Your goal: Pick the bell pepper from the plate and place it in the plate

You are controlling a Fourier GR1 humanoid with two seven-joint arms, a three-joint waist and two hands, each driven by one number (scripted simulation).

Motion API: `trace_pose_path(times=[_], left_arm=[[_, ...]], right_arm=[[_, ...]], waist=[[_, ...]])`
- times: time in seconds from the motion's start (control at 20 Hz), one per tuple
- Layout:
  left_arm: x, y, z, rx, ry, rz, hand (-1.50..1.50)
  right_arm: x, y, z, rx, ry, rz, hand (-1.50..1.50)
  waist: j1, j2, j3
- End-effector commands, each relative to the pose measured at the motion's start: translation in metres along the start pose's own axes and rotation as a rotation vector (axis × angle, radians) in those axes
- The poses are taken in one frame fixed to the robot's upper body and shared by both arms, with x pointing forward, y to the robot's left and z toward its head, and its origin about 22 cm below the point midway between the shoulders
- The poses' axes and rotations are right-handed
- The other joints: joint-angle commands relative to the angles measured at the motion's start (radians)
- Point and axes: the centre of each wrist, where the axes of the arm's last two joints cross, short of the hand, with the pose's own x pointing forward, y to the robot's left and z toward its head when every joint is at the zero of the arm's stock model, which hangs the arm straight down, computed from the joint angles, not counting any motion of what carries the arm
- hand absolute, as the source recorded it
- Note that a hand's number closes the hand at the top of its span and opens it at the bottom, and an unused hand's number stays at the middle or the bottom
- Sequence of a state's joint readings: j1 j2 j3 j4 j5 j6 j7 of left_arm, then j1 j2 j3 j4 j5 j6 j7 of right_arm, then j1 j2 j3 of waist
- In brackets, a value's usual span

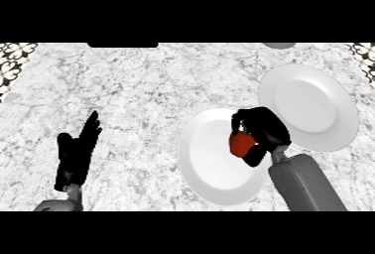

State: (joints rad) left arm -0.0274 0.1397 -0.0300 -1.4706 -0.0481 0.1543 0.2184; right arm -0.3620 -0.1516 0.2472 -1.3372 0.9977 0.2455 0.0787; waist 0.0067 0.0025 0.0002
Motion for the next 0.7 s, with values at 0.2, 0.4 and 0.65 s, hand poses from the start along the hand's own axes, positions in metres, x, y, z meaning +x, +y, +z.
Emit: trace_pose_path(times=[0.2, 0.4, 0.65], left_arm=[[0.016, 0.01, 0.0, 0.007, -0.01, -0.009, 0.0], [0.009, 0.009, -0.008, 0.011, 0.003, -0.013, 0.0], [0.014, 0.009, -0.001, 0.001, 0.0, -0.008, 0.0]], right_arm=[[0.036, -0.032, -0.039, -0.339, 0.267, -0.056, 1.5], [0.027, -0.066, -0.026, -0.558, 0.27, -0.112, 1.5], [0.005, -0.097, -0.013, -0.728, 0.396, -0.071, 1.5]], waist=[[0.009, -0.003, 0.0], [-0.007, -0.004, 0.0], [-0.006, -0.004, 0.0]])
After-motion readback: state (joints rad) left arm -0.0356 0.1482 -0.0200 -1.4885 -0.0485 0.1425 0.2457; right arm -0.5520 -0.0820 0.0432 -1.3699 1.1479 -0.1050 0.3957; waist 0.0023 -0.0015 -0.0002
